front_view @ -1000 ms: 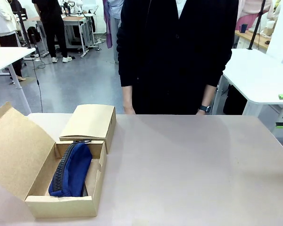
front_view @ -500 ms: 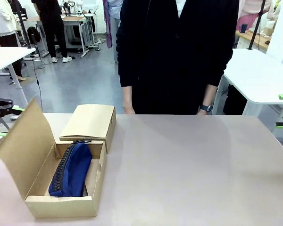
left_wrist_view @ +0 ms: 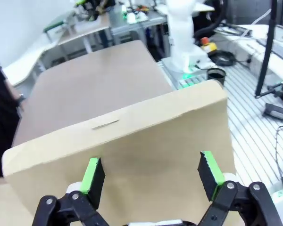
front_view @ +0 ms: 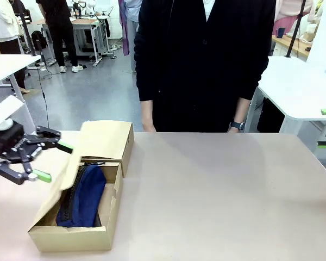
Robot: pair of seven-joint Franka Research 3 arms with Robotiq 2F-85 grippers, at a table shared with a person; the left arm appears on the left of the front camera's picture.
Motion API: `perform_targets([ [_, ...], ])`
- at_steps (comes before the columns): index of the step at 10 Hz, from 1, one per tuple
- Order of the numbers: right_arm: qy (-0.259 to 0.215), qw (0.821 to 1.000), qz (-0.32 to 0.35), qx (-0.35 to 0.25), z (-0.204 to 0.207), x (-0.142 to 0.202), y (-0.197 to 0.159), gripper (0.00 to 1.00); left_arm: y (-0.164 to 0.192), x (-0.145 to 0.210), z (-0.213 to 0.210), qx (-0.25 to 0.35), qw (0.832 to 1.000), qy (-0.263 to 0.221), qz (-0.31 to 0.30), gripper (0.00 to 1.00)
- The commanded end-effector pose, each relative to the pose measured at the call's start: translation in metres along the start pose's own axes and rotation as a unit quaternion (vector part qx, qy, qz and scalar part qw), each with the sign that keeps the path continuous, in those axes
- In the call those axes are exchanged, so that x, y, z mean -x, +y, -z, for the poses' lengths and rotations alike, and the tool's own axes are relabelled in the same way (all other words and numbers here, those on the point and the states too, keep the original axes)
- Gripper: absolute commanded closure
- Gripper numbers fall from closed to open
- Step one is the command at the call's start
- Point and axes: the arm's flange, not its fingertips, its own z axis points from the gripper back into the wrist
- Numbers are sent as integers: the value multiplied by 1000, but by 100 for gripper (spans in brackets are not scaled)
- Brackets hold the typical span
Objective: Place items inside the box.
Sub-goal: Close the lid of the Mailer Box closest to the robot.
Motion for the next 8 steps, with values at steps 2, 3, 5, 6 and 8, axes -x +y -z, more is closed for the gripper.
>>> perform_targets([
  [2, -2, 1000, 0, -8, 0, 0, 3, 0, -100, 16, 101, 45, 998, 53, -6, 0],
  [3, -2, 1000, 0, -8, 0, 0, 3, 0, -103, 23, 110, 51, 996, 68, -5, 0],
  [5, -2, 1000, 0, -8, 0, 0, 3, 0, -103, 44, 125, 61, 993, 103, -12, 0],
  [6, -2, 1000, 0, -8, 0, 0, 3, 0, -105, 52, 130, 68, 990, 119, -15, 0],
  [8, -2, 1000, 0, -8, 0, 0, 3, 0, -106, 61, 136, 79, 988, 132, -23, 0],
])
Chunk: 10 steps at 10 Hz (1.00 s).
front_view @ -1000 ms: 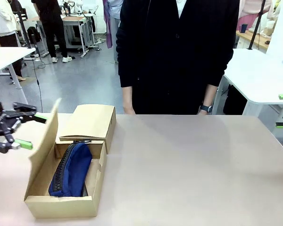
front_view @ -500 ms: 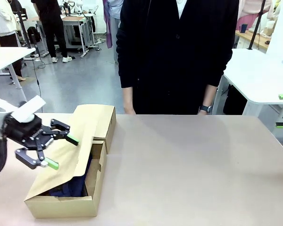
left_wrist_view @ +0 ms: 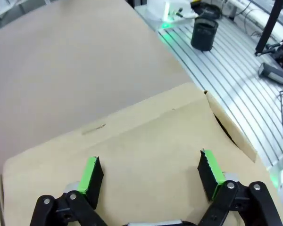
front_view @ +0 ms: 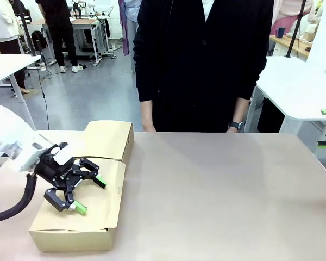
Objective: Place items inside the box.
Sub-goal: Close the lid of the Mailer Box closest to the robot.
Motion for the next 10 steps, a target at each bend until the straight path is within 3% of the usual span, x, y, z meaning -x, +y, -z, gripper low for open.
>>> perform_targets([
  [1, -2, 1000, 0, -8, 0, 0, 3, 0, -124, -6, 55, -1, 1000, 15, -3, 0],
  [4, -2, 1000, 0, -8, 0, 0, 3, 0, -123, -20, 35, -8, 1000, -20, -9, 0],
  [8, -2, 1000, 0, -8, 0, 0, 3, 0, -139, -73, -46, -68, 993, -87, -33, 0],
  [9, -2, 1000, 0, -8, 0, 0, 3, 0, -142, -80, -62, -99, 987, -96, -81, 0],
  [10, -2, 1000, 0, -8, 0, 0, 3, 0, -139, -88, -74, -134, 966, -87, -205, 0],
])
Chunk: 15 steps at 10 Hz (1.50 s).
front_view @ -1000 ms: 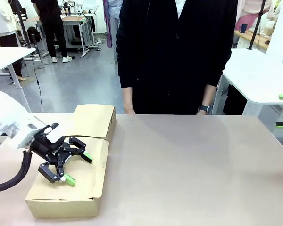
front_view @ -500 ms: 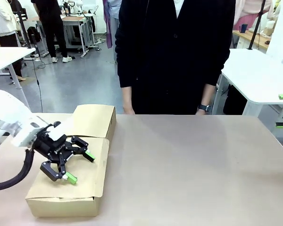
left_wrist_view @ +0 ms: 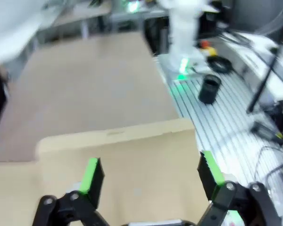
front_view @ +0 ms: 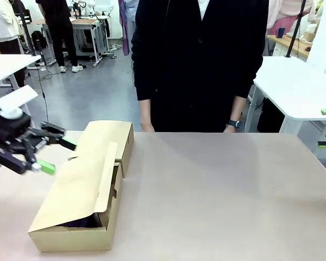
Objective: Place items inside the box.
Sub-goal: Close the lid of the Mailer Box closest to the robot.
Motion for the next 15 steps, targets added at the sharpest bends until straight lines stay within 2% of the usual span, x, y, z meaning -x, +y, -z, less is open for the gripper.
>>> perform_targets([
  [1, -2, 1000, 0, -8, 0, 0, 3, 0, -99, 13, 20, -48, 989, 15, -140, 0],
  [2, -2, 1000, 0, -8, 0, 0, 3, 0, -99, 13, 7, -45, 979, 14, -198, 0],
  [3, -2, 1000, 0, -8, 0, 0, 3, 0, -98, 19, -7, 24, 960, -1, -279, 0],
  [4, -2, 1000, 0, -8, 0, 0, 3, 0, -94, 30, -16, 47, 936, -37, -346, 0],
  [5, -2, 1000, 0, -8, 0, 0, 3, 0, -86, 42, -23, 39, 911, -88, -401, 0],
  [6, -2, 1000, 0, -8, 0, 0, 3, 0, -78, 54, -31, 7, 891, -130, -435, 0],
  [7, -2, 1000, 0, -8, 0, 0, 3, 0, -72, 66, -43, -60, 875, -159, -453, 0],
  [8, -2, 1000, 0, -8, 0, 0, 3, 0, -67, 76, -58, -131, 853, -165, -478, 0],
  [9, -2, 1000, 0, -8, 0, 0, 3, 0, -66, 90, -73, -213, 837, -173, -473, 0],
  [10, -2, 1000, 0, -8, 0, 0, 3, 0, -40, 77, -97, -53, 872, -139, -465, 0],
  [15, -2, 1000, 0, -8, 0, 0, 3, 0, -40, 77, -97, -53, 872, -139, -465, 0],
])
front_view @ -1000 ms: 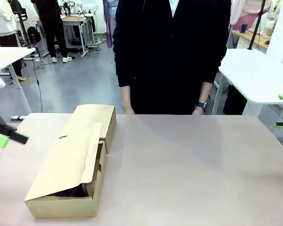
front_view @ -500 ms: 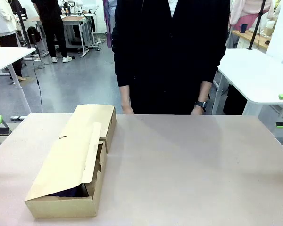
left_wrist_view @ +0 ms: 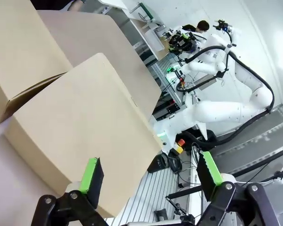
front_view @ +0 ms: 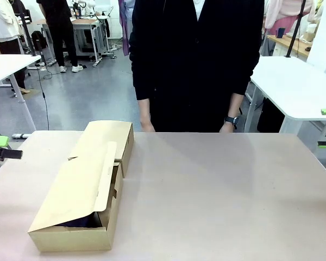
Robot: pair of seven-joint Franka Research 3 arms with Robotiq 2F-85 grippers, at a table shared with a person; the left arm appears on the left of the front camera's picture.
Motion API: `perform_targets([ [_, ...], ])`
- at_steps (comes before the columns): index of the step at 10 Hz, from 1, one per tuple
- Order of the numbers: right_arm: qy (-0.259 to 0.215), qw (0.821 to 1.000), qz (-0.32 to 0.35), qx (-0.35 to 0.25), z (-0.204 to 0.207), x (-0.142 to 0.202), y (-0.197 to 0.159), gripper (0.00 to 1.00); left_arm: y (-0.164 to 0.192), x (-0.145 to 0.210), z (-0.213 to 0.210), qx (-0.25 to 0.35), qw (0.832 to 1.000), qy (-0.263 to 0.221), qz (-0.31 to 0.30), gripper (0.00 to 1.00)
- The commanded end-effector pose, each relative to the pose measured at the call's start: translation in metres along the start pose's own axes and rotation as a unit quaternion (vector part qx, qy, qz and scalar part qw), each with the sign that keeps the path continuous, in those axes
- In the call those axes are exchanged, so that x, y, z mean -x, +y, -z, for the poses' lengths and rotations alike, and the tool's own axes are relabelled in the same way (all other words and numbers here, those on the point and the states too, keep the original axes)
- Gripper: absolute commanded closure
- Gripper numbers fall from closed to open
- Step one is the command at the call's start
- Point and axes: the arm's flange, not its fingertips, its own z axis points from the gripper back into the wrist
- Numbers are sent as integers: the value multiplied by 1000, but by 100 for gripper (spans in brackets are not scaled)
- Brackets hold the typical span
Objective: Place items inside the box.
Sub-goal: Close the lid of the Mailer Box closest to the robot.
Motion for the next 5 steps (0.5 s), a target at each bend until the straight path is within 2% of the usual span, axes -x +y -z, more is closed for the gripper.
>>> perform_targets([
  [1, -2, 1000, 0, -9, 0, 0, 3, 0, -3, 3, -4, -3, 1000, 4, 1, 0],
  [5, -2, 1000, 0, -9, 0, 0, 3, 0, -3, 3, -4, -3, 1000, 4, 1, 0],
])
